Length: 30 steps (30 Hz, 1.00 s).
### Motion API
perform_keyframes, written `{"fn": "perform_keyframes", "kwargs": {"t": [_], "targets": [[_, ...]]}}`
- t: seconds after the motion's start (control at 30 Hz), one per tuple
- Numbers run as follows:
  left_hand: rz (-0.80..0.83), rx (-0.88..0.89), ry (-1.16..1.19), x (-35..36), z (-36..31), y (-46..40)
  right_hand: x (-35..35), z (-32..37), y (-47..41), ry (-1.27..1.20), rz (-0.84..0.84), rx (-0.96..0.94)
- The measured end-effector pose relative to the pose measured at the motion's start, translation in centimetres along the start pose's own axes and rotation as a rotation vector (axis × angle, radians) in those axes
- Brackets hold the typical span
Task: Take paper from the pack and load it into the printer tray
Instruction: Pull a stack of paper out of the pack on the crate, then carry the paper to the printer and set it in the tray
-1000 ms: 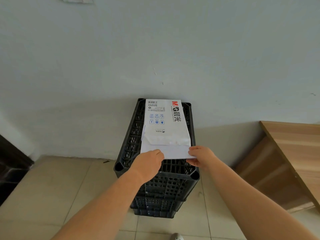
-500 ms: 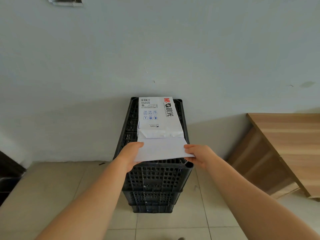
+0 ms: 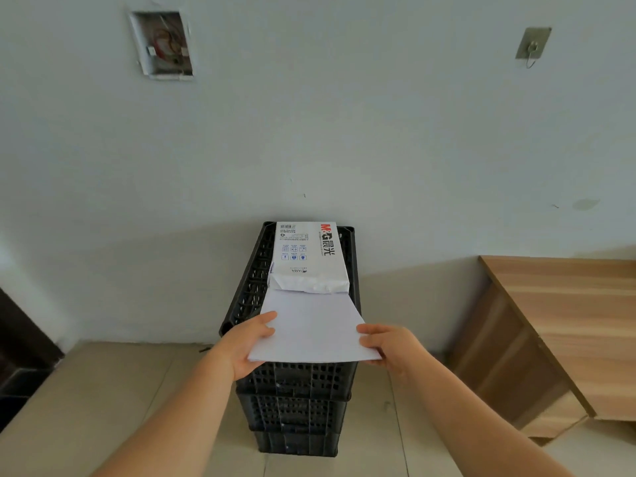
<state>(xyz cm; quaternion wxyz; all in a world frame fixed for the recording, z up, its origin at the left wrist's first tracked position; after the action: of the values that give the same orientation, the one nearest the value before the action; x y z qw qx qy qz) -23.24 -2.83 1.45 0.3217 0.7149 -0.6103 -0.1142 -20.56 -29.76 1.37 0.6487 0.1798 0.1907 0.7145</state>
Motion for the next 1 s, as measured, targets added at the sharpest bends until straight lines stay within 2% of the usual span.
{"fn": "perform_keyframes", "kwargs": {"t": [0.17, 0.33, 0.47, 0.63, 0.83, 1.0], "targets": [[-0.062, 0.078, -0.121, 0.8, 1.2, 5.2, -0.7, -0.9, 3.6, 0.020, 0.073, -0.058], [-0.126, 0.208, -0.223, 1.2, 0.8, 9.6, -0.5, -0.4, 6.7, 0.066, 0.170, -0.231], [-0.102, 0.392, -0.243, 2.9, -1.1, 11.5, -1.3, 1.5, 9.0, 0.101, 0.209, -0.323], [-0.041, 0.565, -0.298, 5.7, -3.6, 12.4, -2.9, 4.4, 9.6, 0.058, 0.128, -0.373], [0.130, 0.642, -0.328, 10.4, -6.1, 11.9, -6.0, 6.6, 11.4, -0.096, 0.023, -0.387], [0.238, 0.667, -0.381, 14.4, -7.7, 10.5, -9.6, 8.4, 13.6, -0.213, -0.131, -0.471]]}}
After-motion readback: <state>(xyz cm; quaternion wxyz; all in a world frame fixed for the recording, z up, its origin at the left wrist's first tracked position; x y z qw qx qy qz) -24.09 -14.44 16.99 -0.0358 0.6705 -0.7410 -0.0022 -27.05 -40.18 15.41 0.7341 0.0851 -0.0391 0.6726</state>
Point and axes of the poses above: each hand's wrist, its own y-axis away from the middle knuckle, its own x-axis out of the palm, z = x × y, the point moved 5 cm from there along -y, towards the middle knuckle, and after that the axes turned 1 degree about -x, right-handed, at the moved point
